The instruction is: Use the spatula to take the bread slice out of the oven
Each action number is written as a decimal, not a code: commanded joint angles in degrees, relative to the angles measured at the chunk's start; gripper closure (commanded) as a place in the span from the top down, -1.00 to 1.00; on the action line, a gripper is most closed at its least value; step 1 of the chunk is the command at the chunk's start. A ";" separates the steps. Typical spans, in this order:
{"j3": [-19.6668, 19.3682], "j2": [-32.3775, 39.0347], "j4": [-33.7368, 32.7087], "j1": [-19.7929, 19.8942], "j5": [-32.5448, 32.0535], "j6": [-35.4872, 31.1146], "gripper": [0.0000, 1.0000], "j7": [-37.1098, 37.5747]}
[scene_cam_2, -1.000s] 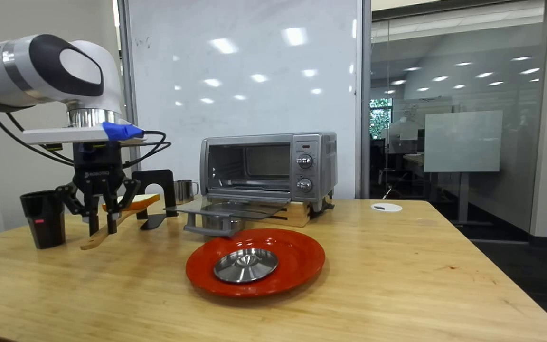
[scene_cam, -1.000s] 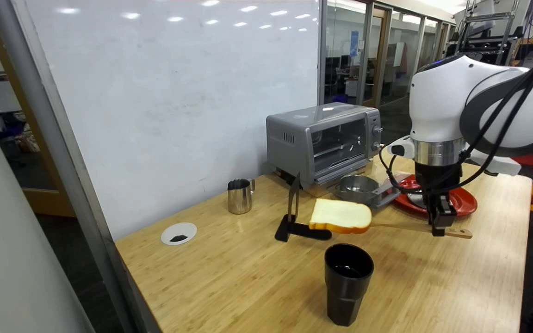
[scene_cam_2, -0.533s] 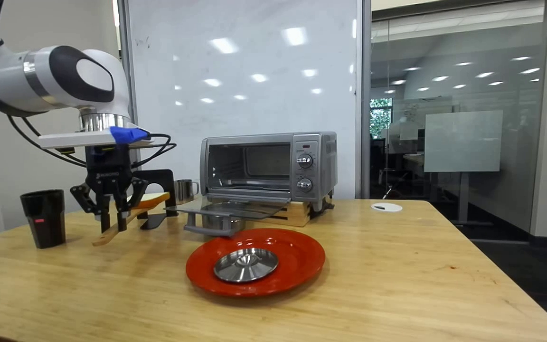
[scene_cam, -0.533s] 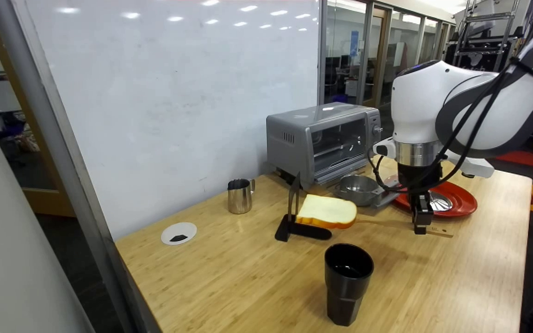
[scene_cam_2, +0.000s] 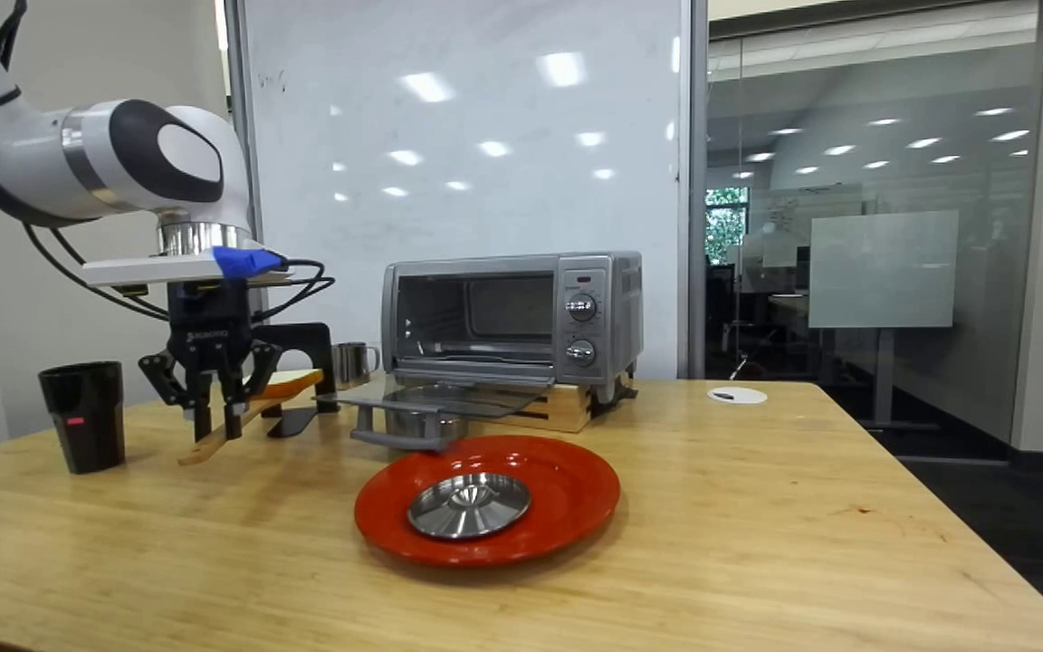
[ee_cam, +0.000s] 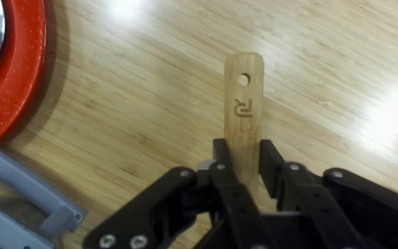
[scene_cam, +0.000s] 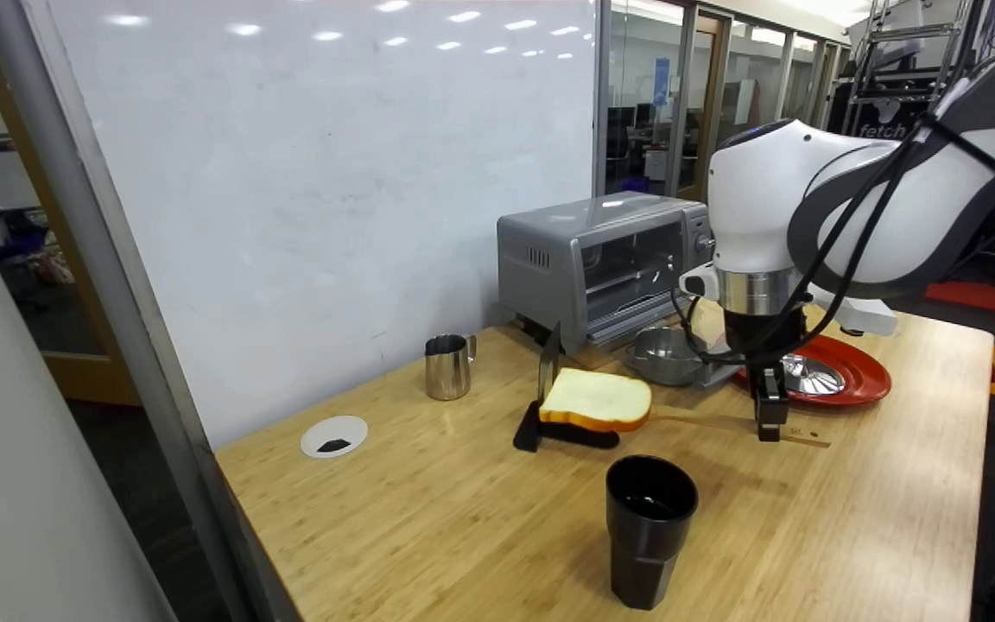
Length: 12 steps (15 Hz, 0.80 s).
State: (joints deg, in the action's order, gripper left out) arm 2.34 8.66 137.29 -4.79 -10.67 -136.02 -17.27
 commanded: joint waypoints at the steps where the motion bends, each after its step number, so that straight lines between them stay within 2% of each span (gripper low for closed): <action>1: 0.98 0.76 -3.37 0.50 0.92 5.38 -0.87 0.61; 12: 2.07 0.46 -7.96 0.08 2.48 17.09 -0.87 1.24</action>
State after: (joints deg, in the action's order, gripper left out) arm 3.45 8.67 131.95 -4.80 -9.62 -123.35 -16.43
